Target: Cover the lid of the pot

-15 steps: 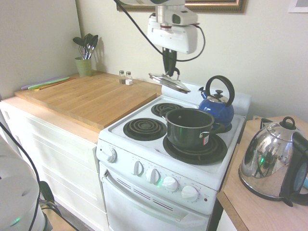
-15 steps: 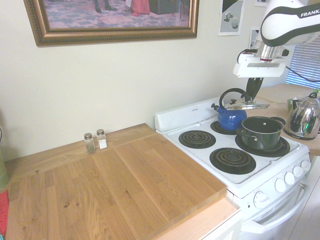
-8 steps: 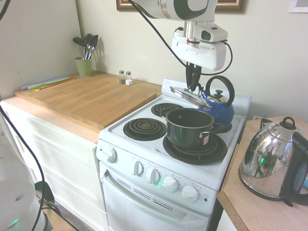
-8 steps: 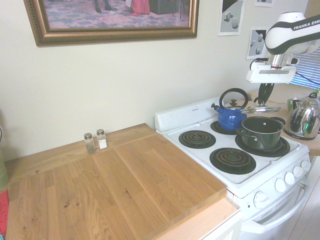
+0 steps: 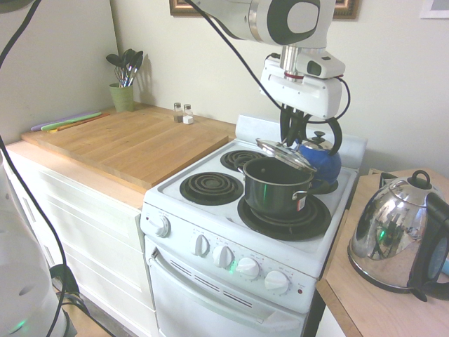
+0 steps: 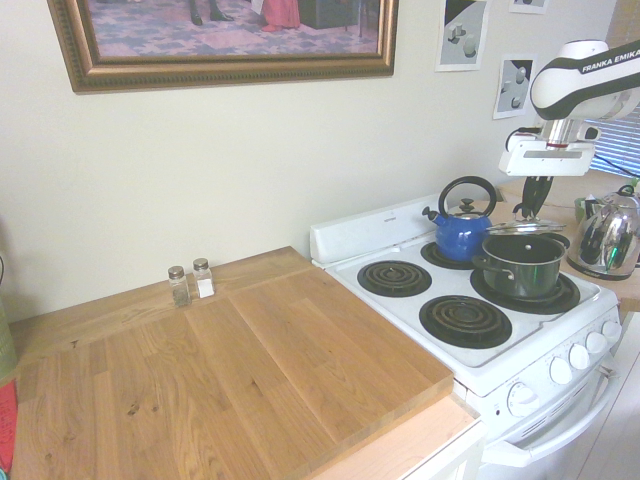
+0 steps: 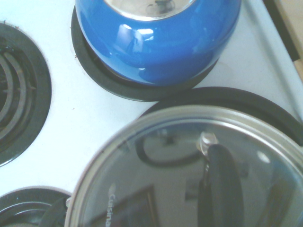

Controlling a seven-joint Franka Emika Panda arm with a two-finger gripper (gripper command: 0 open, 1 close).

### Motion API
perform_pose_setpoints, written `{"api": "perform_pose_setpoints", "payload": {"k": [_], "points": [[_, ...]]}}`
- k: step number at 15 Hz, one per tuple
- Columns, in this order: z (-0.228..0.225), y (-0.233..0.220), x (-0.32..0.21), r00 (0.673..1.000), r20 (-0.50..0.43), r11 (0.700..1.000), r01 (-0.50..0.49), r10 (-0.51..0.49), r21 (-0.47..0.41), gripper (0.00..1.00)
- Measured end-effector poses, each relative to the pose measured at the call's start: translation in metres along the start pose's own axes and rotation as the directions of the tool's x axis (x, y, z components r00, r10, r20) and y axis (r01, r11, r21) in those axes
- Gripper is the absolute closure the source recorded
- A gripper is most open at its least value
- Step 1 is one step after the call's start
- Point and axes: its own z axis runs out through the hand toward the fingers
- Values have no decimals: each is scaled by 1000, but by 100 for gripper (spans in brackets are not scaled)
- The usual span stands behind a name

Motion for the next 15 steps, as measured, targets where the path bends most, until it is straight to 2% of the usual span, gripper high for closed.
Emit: {"api": "perform_pose_setpoints", "payload": {"k": [8, 12, 13, 15], "points": [[39, 10, -21, 999, 6, 999, 35, -35, 3, 100], [40, 21, -26, 999, -25, 998, 48, -47, 42, 100], [40, 21, -27, 998, -28, 998, 49, -48, 45, 0], [40, 22, -28, 998, -29, 998, 50, -49, 48, 0]]}}
